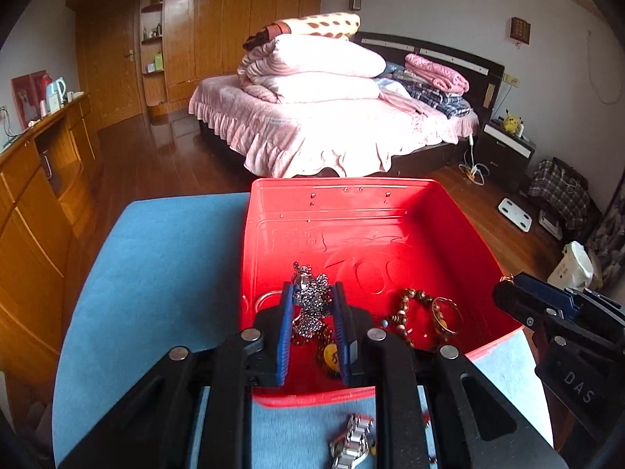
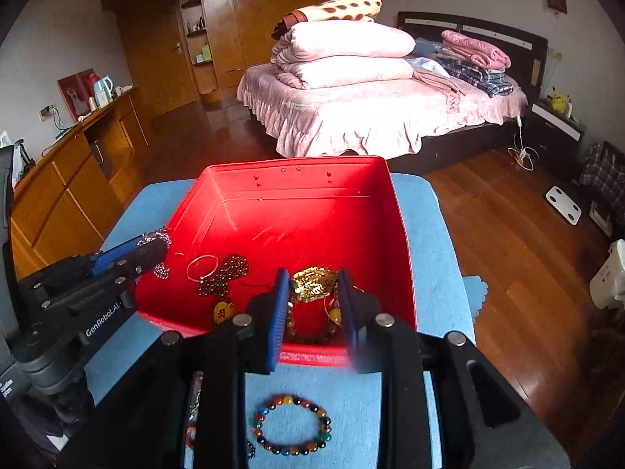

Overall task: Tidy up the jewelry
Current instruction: 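Carry the gold charm with the right tool while the left tool carries the silver pendant into the tin, then open both tools to drop the charm and pendant into the red tin, then withdraw both tools from the tin toward the watch and bead bracelet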

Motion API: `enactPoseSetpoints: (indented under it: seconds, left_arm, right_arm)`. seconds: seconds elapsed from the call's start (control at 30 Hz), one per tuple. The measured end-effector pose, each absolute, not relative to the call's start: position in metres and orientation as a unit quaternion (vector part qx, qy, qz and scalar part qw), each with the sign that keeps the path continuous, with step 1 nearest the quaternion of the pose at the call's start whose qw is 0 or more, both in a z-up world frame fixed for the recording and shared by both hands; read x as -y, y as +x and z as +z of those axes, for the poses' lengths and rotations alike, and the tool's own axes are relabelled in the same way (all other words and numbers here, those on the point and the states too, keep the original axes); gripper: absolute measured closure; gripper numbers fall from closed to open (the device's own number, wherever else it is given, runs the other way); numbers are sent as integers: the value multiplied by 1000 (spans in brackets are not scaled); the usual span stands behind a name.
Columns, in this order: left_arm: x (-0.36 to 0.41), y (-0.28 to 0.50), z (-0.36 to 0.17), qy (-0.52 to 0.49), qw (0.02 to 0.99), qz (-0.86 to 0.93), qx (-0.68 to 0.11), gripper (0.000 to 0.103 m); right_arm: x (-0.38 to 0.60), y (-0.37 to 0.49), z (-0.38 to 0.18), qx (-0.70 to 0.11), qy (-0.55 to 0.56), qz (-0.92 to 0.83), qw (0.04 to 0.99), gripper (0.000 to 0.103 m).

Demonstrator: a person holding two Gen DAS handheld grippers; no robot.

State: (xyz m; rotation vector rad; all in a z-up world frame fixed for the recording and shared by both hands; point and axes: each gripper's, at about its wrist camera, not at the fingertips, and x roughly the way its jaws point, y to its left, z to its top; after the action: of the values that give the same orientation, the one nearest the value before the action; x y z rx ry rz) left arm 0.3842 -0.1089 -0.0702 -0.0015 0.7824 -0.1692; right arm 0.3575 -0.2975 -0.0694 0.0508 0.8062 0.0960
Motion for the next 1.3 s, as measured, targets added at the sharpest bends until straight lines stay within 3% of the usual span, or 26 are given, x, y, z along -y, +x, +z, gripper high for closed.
enactPoseSetpoints:
  seconds: [0.6,0.63,0.67,0.73,0.9,1.03,1.3]
  left_arm:
    - [122,446,-115,6,897,-62,-437,82]
    - [122,447,-115,8,897,-62,-437,78]
    - [121,448,-115,10,898,-60,-436,67]
    - [118,447,-114,2,900,-59,-432,54]
    - [112,437,-101,-4,907,-57,-418,54]
    - [106,417,-89,-4,917,-53,-396,48]
    - [77,360,-76,-24,929,-38,-368,48]
  right_arm:
    - [302,422,-110,-449,26,32,892,76]
    - [302,422,-110,-448,23,30,893,68]
    - [302,422,-110,-446,19,26,895,64]
    - [302,420,-108,-441,15,24,897,63]
    - [308,417,-103,-435,25,24,900,63]
    - [312,402,-98,-423,36,26,905,63]
    - [309,336,-90,-387,42,39,920,63]
